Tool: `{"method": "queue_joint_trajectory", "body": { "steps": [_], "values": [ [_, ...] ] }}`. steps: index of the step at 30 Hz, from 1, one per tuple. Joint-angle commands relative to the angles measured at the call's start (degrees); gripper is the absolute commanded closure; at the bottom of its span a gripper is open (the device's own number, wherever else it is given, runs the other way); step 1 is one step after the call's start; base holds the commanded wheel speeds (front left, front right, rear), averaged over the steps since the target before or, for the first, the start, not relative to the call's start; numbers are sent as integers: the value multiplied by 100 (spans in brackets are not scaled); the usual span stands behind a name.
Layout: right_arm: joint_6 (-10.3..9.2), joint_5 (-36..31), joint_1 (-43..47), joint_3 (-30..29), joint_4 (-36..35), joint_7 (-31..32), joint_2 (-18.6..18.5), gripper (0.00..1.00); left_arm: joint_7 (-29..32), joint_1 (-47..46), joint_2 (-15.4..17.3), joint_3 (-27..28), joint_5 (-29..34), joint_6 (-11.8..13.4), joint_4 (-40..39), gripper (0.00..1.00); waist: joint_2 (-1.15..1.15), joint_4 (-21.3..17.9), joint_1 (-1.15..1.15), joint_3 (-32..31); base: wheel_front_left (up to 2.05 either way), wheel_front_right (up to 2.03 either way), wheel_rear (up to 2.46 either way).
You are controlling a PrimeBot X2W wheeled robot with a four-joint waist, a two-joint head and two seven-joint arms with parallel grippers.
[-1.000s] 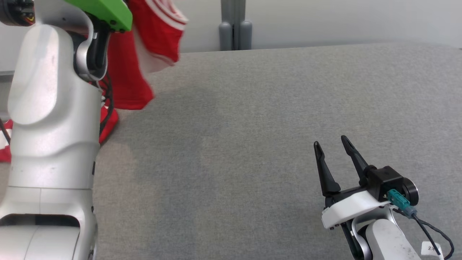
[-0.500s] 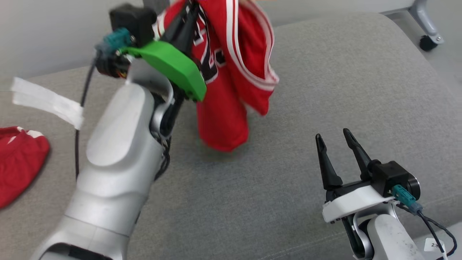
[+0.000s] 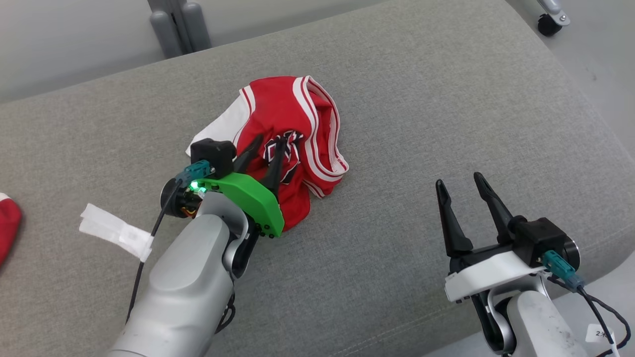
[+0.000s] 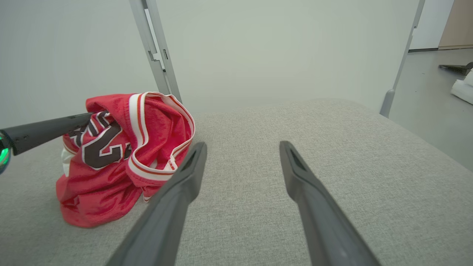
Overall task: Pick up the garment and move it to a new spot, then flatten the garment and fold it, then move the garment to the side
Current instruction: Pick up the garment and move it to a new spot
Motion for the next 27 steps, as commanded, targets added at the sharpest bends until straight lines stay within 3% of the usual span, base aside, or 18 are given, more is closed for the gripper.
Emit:
{"method": "queue_joint_trajectory", "body": {
  "steps": [1, 6, 12, 17, 27],
  "values": [
    [1, -50, 61, -42, 3, -19, -10, 0, -130, 84, 55, 9, -49, -28, 5, 0, 0, 118, 0, -119, 0, 0, 0],
    [1, -155, 180, -220, 0, -19, -9, 0, -442, 396, 193, 195, 44, -12, -434, 0, 0, 434, 0, -336, 0, 0, 0],
    [1, -289, 335, -488, -36, -19, -11, 0, -466, 1093, 431, 813, 500, 399, -1840, 0, 0, 904, 0, -545, 0, 0, 0],
    [1, -361, 391, -645, -18, -19, -12, 0, -464, 1880, 493, 1376, 824, 526, -2793, 0, 0, 1196, 0, -663, 0, 0, 0],
    [1, -438, 499, -829, 99, -19, -13, 0, -463, 3214, 541, 2300, 1518, 386, -3386, 0, 0, 1440, 0, -834, 0, 0, 0]
  ]
}}
